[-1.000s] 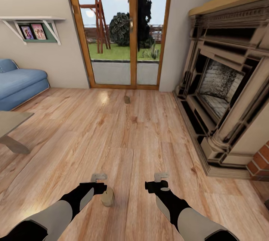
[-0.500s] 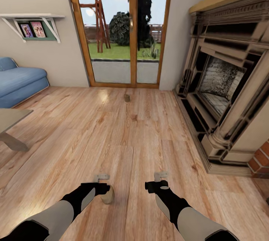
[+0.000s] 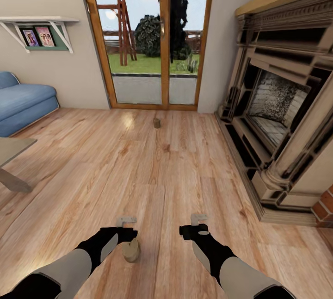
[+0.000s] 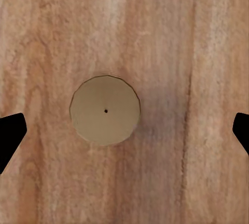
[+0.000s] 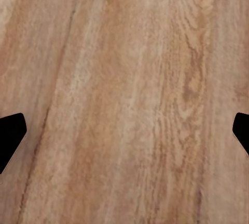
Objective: Place each of the two pumpkins and all three candles from the living room inside a cabinet in the living room (use any cabinet), then make sure every cabinet is closed, and position the cauldron so it is next to a table in the living room.
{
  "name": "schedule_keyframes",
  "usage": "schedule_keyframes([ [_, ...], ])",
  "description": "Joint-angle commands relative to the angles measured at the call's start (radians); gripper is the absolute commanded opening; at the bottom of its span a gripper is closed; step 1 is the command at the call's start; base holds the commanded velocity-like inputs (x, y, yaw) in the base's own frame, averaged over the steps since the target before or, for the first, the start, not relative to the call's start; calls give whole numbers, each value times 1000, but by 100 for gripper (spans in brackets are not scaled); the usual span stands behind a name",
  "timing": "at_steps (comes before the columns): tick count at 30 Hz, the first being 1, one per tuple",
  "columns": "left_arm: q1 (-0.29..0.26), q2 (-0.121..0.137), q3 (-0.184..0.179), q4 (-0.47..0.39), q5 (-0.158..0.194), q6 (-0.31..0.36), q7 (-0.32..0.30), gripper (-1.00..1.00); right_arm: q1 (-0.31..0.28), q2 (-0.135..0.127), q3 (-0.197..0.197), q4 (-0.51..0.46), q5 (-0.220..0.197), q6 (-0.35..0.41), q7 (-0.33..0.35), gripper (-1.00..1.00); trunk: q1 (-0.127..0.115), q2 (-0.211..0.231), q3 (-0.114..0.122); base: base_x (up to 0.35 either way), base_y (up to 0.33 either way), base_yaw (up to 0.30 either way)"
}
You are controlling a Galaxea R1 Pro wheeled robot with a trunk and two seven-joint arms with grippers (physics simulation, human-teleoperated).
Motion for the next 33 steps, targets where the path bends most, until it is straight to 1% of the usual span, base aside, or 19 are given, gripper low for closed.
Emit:
schedule_keyframes([
  [1,0,1,-6,-1,7,3,1,100,-1,0,7,-1,-10,4,-8,100,0,0,-1,309,0,0],
  [5,0,2,-6,0,7,-3,1,100,-1,0,7,-1,-10,4,-8,100,0,0,-1,157,0,0],
  [12,0,3,-6,0,7,-5,1,100,-1,0,7,-1,-10,4,-8,100,0,0,-1,17,0,0],
  [33,0,2,-6,0,7,-10,1,100,-1,0,6,-1,-12,2,-6,100,81,-147,-67,0,0,0],
])
